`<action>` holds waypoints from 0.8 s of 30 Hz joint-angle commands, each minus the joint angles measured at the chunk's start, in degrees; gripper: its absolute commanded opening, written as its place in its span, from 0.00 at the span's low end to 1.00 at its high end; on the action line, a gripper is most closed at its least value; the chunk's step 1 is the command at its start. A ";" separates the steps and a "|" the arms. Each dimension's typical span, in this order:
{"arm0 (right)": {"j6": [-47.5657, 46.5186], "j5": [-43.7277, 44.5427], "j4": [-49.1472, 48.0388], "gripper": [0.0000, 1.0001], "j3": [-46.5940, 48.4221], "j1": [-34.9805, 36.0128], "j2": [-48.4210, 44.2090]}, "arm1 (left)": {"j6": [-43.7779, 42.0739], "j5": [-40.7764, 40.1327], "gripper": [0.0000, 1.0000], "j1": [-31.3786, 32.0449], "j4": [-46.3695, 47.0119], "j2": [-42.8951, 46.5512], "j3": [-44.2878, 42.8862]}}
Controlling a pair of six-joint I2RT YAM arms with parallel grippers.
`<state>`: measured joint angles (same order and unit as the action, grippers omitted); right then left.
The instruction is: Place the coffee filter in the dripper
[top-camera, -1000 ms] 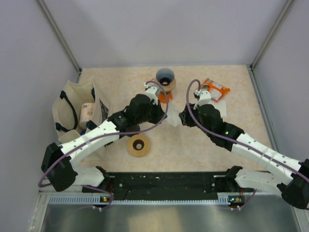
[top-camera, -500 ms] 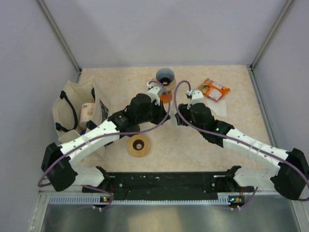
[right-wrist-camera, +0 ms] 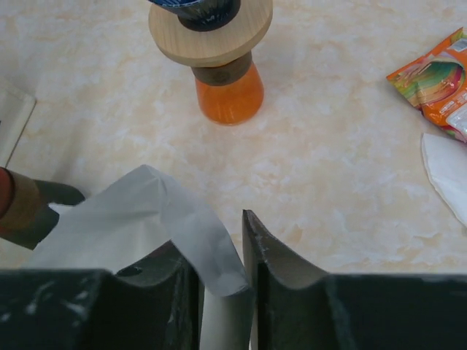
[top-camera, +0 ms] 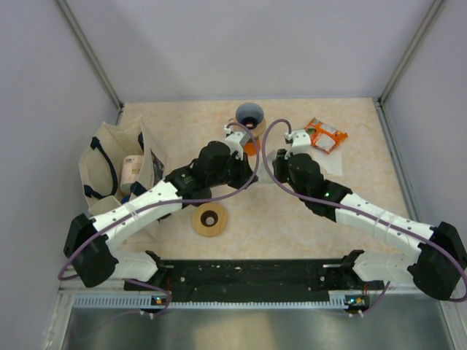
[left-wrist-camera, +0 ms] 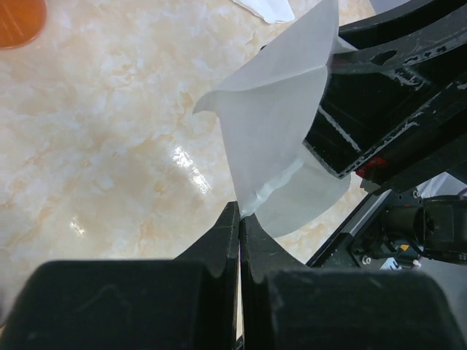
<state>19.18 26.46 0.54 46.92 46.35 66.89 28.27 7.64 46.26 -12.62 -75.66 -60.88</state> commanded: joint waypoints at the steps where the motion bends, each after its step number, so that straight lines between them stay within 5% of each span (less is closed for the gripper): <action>1: 0.15 4.47 -0.72 0.20 1.95 0.23 0.61 | -0.94 -2.53 0.00 0.41 -0.38 1.56 -1.70; 12: -0.28 7.30 6.05 0.12 2.04 0.32 -2.47 | 0.12 -14.49 0.00 0.32 -4.51 2.97 -1.87; 18: -0.90 -2.36 5.44 0.06 1.95 0.32 -2.65 | -0.93 -5.92 0.33 0.32 -0.84 2.97 -1.43; 20: -1.34 -3.43 5.88 0.05 2.91 0.32 -1.68 | -1.37 -1.33 0.54 0.41 0.66 2.97 -1.17; 21: -1.25 -3.43 6.49 0.05 3.53 0.24 -1.24 | -1.46 -0.35 0.74 0.32 1.02 3.15 -1.17; 24: -1.16 -3.25 7.55 0.05 4.85 0.24 -0.27 | -1.73 -0.17 0.92 0.41 2.77 4.03 -0.29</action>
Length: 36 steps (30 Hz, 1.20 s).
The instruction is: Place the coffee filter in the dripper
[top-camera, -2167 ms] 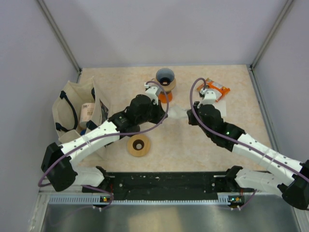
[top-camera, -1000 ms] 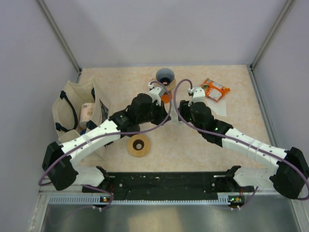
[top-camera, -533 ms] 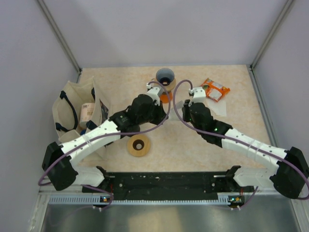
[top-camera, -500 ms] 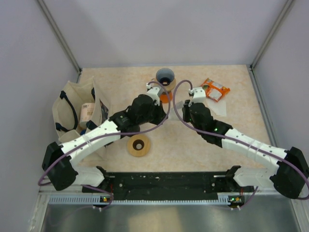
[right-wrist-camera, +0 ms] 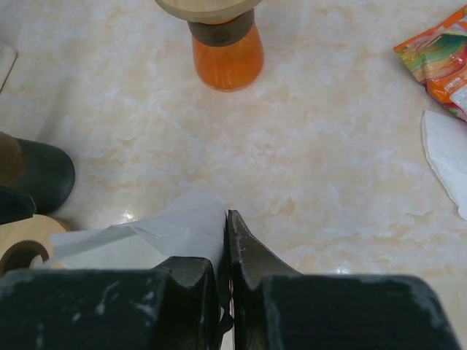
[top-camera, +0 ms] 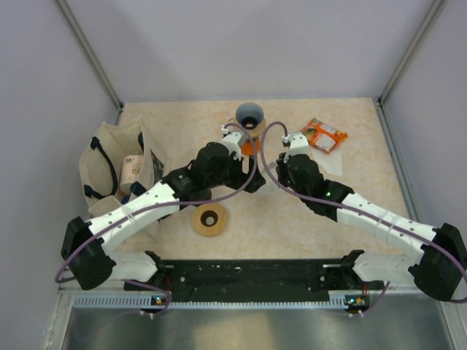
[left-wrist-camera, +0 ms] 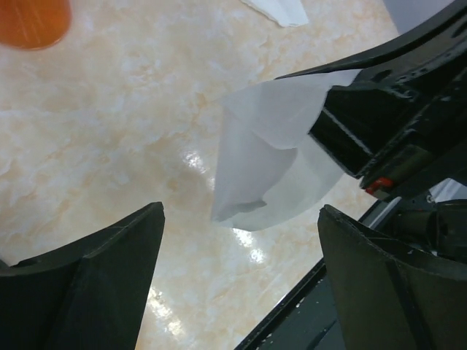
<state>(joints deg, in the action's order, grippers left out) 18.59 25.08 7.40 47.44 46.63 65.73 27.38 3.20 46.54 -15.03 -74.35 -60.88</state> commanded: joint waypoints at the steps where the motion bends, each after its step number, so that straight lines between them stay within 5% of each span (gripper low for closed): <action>1: -0.48 -2.49 0.86 0.05 4.59 0.04 1.06 | -0.83 3.40 0.93 0.21 5.53 2.80 -0.20; 7: 1.53 -5.13 4.89 0.06 7.31 -0.05 1.32 | -2.06 0.14 0.92 0.21 2.38 -1.58 -3.53; 14: 3.38 -10.21 10.44 0.06 10.56 -0.05 2.29 | -3.38 -8.02 0.78 1.00 0.79 -3.17 -5.56; 29: 3.30 -10.93 12.55 0.04 10.83 -0.05 1.85 | -2.77 -17.96 0.34 1.36 -1.49 -4.05 -5.74; 36: 3.30 -7.16 13.17 0.04 10.92 -0.05 0.98 | -3.91 -19.81 0.34 1.36 -3.87 -2.65 -5.56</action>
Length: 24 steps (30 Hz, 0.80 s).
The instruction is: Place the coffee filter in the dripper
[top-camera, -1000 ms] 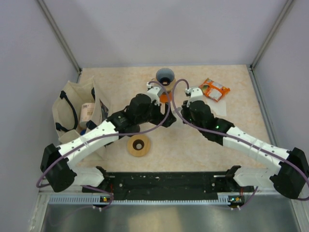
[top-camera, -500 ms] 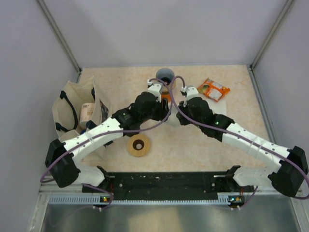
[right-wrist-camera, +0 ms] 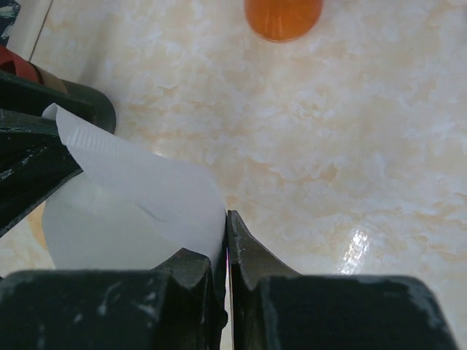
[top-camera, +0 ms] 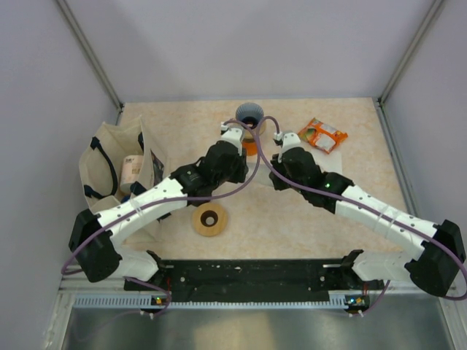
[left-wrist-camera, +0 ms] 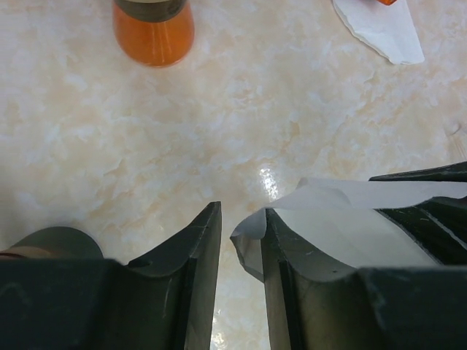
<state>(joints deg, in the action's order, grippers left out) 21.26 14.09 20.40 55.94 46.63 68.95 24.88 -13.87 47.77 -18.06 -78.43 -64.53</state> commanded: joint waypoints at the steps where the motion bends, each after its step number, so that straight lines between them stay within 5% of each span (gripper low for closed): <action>1: 0.63 4.71 0.16 0.04 2.42 -0.05 -2.41 | -1.59 -2.31 0.34 0.13 -0.92 1.70 -1.65; 4: 1.42 5.34 0.08 0.04 3.55 -0.05 -2.15 | -2.73 2.25 0.48 0.13 -0.92 3.10 -1.82; 6: 1.51 5.77 0.25 0.04 5.66 -0.05 -1.19 | -2.82 4.54 0.68 0.13 -0.75 5.21 -1.65; 8: 2.21 7.35 1.74 0.04 8.99 -0.66 0.65 | -3.00 5.60 0.99 0.13 0.48 8.19 -1.04; 16: 4.94 3.22 9.47 0.06 29.81 -8.14 13.12 | -2.91 -3.88 0.99 -2.15 1.37 16.56 -1.55; 24: 3.61 -1.95 15.18 0.07 53.19 -12.17 31.66 | 0.42 1.55 0.99 -12.68 0.84 13.05 -5.16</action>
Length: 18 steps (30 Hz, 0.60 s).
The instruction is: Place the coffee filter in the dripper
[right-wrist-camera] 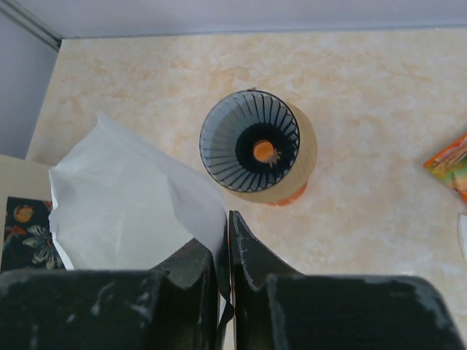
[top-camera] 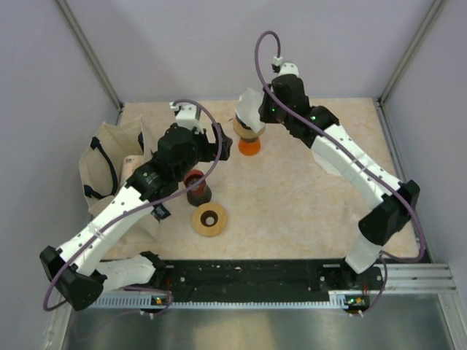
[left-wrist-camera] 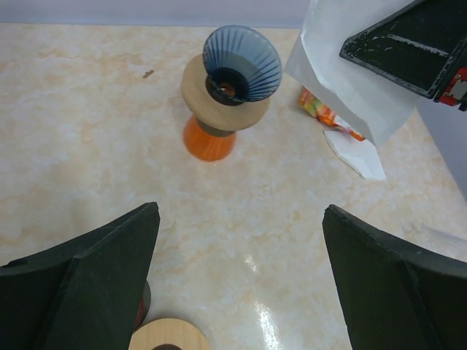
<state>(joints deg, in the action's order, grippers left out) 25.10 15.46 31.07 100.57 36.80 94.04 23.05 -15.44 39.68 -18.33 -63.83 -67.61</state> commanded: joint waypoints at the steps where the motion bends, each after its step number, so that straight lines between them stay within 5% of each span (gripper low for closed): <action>1: 0.29 -4.73 5.66 0.08 11.28 -3.30 8.68 | 2.96 3.83 0.99 -5.83 0.84 -1.99 -2.26; 10: -0.84 -7.90 10.76 0.08 26.85 -6.03 23.28 | 3.76 5.15 0.99 -10.06 1.36 -3.67 -1.64; 18: -0.76 -8.96 11.82 0.09 31.08 -6.91 28.83 | 4.11 7.35 0.99 -11.29 1.36 -4.54 -0.85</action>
<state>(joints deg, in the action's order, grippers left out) 24.67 7.35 42.50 127.57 30.41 121.60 26.55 -9.82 28.99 -18.50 -68.05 -67.61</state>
